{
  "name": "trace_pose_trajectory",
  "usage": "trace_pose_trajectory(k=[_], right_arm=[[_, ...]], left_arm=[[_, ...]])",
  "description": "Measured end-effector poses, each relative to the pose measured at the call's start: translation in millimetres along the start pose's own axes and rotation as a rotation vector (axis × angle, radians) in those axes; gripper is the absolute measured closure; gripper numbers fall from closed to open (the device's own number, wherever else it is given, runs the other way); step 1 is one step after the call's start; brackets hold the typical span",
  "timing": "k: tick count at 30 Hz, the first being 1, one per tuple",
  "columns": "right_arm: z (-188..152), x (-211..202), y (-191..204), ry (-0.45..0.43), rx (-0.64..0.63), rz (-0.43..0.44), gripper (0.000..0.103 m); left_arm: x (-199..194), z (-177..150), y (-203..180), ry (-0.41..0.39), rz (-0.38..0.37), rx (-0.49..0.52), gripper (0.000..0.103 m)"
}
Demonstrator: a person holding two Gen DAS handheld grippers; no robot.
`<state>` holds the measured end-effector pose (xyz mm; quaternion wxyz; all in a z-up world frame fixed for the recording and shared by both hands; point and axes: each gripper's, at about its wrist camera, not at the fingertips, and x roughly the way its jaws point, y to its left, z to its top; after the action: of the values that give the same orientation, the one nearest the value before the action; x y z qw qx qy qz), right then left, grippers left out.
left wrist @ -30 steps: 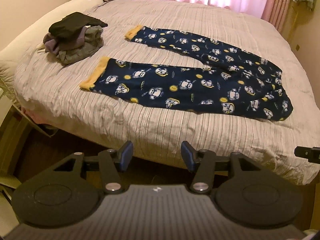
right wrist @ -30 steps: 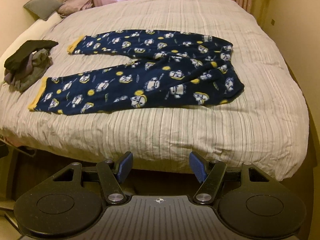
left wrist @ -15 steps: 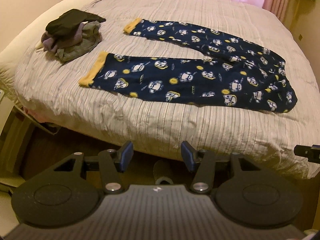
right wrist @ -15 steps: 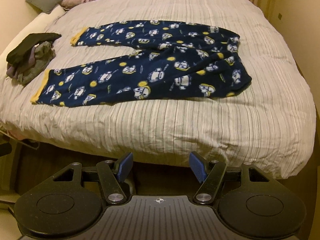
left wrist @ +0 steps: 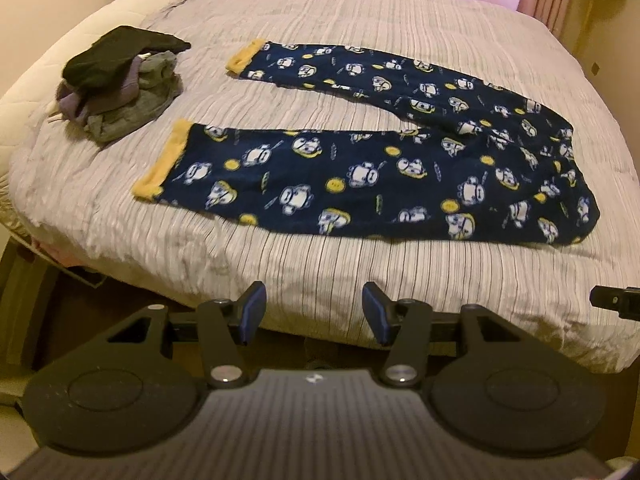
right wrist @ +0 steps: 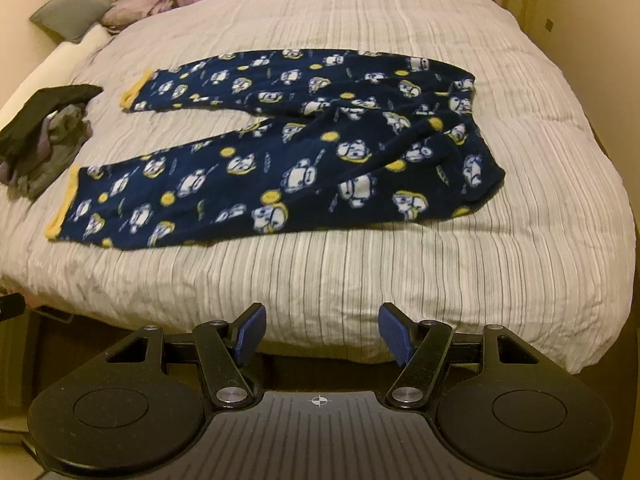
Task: Fold clothes
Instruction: 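Move both grippers toward the pant legs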
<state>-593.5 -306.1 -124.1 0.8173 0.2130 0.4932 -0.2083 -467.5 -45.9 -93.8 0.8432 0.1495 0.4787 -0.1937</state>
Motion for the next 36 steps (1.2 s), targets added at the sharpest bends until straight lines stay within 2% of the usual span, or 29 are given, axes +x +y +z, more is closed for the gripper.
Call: trace_pose_trajectory(k=[7,15,18,25,27,30,36], right_arm=[[51.0,28.9,-2.0,-0.026,0.091,-0.06,0.037],[111.1,55.5,2.1,-0.101,0.28,-0.126,0.037],[122.6,77.0,3.3,-0.073,0.342,-0.139,0.037],[137.7,114.6,-2.9,-0.042,0.41,-0.193,0.037],[142.7,122.4,-6.7,-0.076,0.41,-0.204,0.037],[142.6,142.4,-7.6,-0.125,0.427,-0.166,0.037],[176.8,208.9,-30.3,-0.086,0.347,-0.129,0.037]], left_arm=[[49.7,73.8,15.7,-0.014,-0.074,0.033,0.054],[113.8,170.6,35.2,-0.005,-0.142,0.176,0.054],[141.4,199.2,46.5,0.003,-0.166,0.214,0.054],[204.8,236.7,54.6,0.047,-0.184,0.291,0.055],[222.8,241.3,47.4,0.052,-0.194,0.301,0.055],[249.9,248.1,36.7,0.061,-0.209,0.316,0.055],[315.5,273.5,7.7,0.04,-0.236,0.351,0.055]])
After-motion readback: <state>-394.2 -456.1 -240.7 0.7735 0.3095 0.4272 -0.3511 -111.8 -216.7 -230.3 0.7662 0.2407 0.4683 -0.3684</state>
